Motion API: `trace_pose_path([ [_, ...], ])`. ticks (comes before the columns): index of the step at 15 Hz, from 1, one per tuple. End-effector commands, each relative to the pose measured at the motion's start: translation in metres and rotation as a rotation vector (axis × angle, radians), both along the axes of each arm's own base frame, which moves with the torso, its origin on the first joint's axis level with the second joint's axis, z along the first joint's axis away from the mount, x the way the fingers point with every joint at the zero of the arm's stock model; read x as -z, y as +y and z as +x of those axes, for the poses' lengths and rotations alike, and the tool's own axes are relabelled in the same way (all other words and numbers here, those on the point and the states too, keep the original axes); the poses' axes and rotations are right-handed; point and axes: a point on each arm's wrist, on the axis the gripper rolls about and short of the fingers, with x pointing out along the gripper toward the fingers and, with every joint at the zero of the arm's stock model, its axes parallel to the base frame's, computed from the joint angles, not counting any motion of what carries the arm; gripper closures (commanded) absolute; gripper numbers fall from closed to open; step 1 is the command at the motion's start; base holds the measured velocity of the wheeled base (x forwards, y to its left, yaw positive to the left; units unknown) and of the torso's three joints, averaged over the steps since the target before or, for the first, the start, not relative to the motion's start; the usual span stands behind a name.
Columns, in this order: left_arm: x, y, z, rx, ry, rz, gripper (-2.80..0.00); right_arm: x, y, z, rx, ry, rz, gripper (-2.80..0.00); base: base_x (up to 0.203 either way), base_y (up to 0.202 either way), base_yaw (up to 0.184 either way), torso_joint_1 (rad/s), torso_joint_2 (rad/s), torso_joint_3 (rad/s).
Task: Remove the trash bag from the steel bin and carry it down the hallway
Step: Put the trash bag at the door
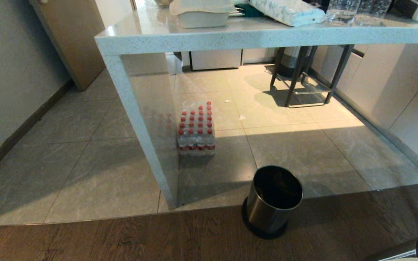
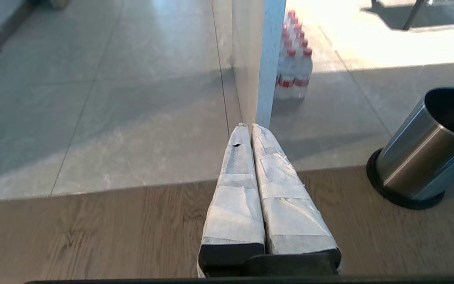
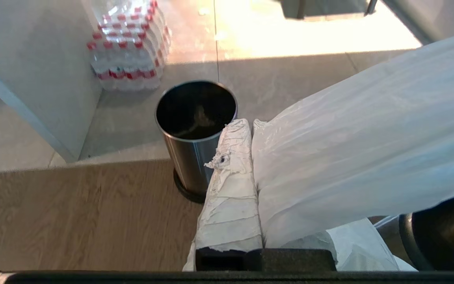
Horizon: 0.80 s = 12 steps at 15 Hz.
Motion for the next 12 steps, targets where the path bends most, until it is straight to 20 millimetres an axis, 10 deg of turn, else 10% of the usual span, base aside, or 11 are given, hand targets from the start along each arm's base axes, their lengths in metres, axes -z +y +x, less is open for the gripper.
trace_pose_path([
  [1,0.0,0.0,0.0,-0.001,0.0,-0.001,0.0,0.001,0.0,-0.0028,-0.001,-0.037,0.0,0.0,0.0,0.0,0.0,0.014,0.0,0.202],
  [12,-0.0003,0.0,0.0,0.001,-0.001,0.016,0.0,0.001,0.0,-0.0028,-0.001,-0.037,0.0,0.0,0.0,0.0,0.0,0.003,0.0,0.19],
])
